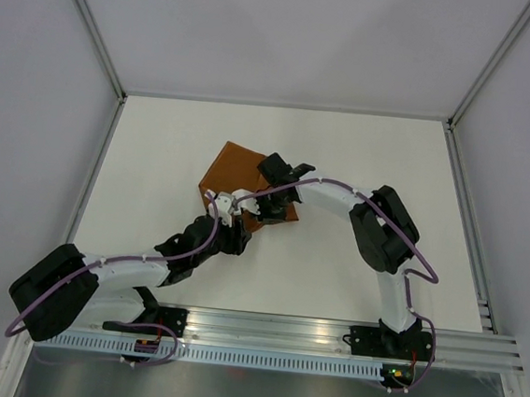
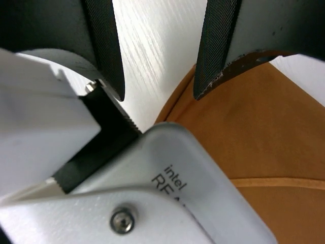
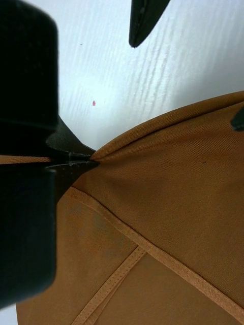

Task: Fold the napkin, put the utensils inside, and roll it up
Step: Roll the napkin at the center of the board.

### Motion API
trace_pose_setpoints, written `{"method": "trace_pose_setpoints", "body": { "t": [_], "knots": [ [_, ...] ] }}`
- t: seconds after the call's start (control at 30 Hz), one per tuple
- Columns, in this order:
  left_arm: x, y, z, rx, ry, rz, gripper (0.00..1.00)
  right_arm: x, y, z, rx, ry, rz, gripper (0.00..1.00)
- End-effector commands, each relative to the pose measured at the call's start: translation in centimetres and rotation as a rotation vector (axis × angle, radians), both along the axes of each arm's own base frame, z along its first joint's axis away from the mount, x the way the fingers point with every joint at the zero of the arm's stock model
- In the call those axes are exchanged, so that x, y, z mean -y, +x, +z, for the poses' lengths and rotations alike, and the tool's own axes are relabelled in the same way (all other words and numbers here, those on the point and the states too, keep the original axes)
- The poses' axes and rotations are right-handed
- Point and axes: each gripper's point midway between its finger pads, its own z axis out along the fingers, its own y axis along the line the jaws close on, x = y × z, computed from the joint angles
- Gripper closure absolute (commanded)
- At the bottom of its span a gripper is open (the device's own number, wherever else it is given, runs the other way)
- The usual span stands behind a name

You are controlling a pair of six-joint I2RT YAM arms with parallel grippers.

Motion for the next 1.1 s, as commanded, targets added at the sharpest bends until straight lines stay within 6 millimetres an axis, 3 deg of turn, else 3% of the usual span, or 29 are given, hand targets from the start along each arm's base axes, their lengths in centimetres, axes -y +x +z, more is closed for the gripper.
{"method": "trace_pose_setpoints", "body": {
  "t": [0.0, 0.17, 0.2, 0.3, 0.67, 1.07],
  "knots": [
    [2.4, 1.6, 3.2, 0.133, 0.041, -0.057, 0.38, 7.5, -3.8, -6.0, -0.2, -0.292, -0.041, 1.0],
    [4.7, 2.0, 3.4, 0.169, 0.154, -0.132, 0.35, 8.5, -4.2, -6.1, -0.23, -0.31, -0.035, 0.99],
    [5.0, 2.0, 2.4, 0.15, 0.191, -0.149, 0.35, 8.7, -4.2, -6.2, -0.236, -0.312, -0.038, 1.0],
    [6.7, 1.9, 2.5, 0.163, 0.223, -0.224, 0.34, 9.1, -4.1, -6.1, -0.26, -0.311, -0.047, 0.99],
    [11.4, 0.1, -1.2, 0.126, 0.318, -0.424, 0.31, 9.9, -3.8, -6.6, -0.291, -0.321, -0.079, 0.99],
    [13.8, -2.2, -2.4, 0.148, 0.365, -0.471, 0.31, 9.8, -3.5, -6.9, -0.302, -0.333, -0.102, 1.0]
  ]
}}
